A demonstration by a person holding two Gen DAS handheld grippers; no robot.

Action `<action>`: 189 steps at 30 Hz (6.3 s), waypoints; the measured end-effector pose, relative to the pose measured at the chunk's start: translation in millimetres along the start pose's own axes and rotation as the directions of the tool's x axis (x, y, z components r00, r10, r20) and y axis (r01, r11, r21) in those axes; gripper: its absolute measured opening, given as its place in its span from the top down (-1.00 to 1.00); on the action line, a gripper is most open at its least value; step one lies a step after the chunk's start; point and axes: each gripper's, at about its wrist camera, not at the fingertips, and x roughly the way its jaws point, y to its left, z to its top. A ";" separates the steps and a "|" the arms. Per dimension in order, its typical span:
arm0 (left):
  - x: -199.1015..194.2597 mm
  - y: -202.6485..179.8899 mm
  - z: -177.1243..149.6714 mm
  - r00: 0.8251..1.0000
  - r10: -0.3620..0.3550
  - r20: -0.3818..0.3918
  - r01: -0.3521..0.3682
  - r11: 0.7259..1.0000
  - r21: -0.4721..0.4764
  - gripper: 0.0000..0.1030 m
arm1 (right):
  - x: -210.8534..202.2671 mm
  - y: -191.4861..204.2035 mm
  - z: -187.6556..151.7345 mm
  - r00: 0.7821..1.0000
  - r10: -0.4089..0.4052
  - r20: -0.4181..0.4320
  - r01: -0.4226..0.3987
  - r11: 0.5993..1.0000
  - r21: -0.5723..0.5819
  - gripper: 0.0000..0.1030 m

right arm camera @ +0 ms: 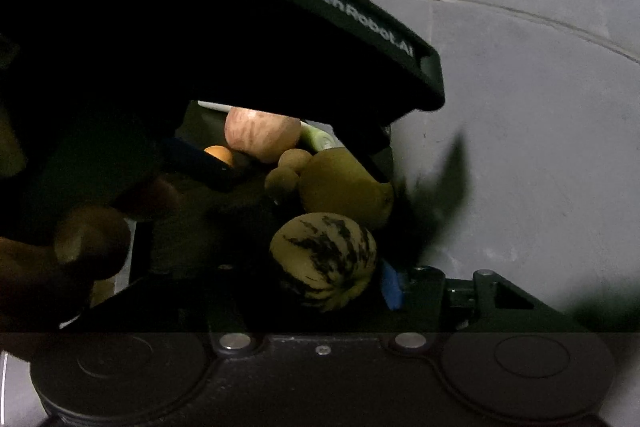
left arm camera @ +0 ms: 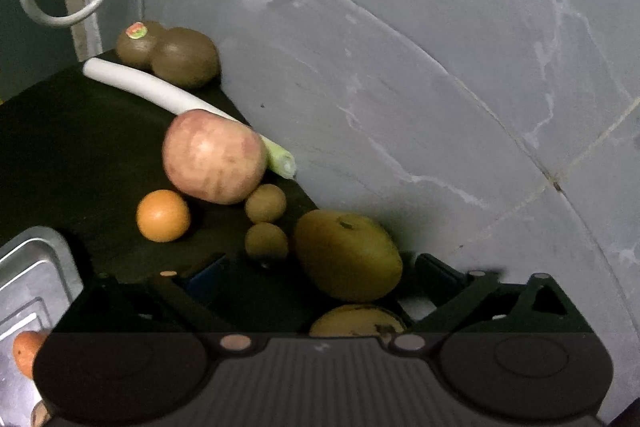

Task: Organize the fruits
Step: 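Grasp the second striped pepino with the right tool while the left tool reaches the brown pear, then close the left tool on the brown pear and lift it, then lower the pear and pepino onto the tray and open both tools, then move both open tools from the tray back toward the fruit row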

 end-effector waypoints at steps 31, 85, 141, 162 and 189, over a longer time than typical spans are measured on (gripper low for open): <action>16.8 6.1 -7.7 0.999 -0.034 0.005 0.034 0.996 -0.081 -0.20 | -52.8 -3.3 -28.2 1.000 -0.018 0.001 0.018 0.999 -0.036 -0.11; -127.0 43.8 -126.2 0.986 -0.085 0.144 0.125 0.945 -0.302 -0.12 | -116.1 12.0 -44.6 0.998 0.050 0.033 -0.046 0.993 -0.105 -0.10; -209.8 114.8 -219.4 0.963 0.245 0.115 -0.191 0.917 -0.350 -0.69 | -112.9 101.1 -35.8 0.978 0.210 -0.016 -0.207 0.946 -0.248 -0.88; -210.1 55.1 -248.3 0.981 0.192 -0.008 -0.192 0.981 -0.013 -0.99 | -178.5 24.7 -73.8 0.983 -0.030 -0.184 0.005 0.991 -0.134 -0.99; -141.6 26.0 -110.9 0.961 0.267 0.079 -0.267 0.964 -0.009 -0.99 | -98.3 -3.8 -5.9 0.999 0.026 -0.027 -0.026 0.999 -0.025 -0.99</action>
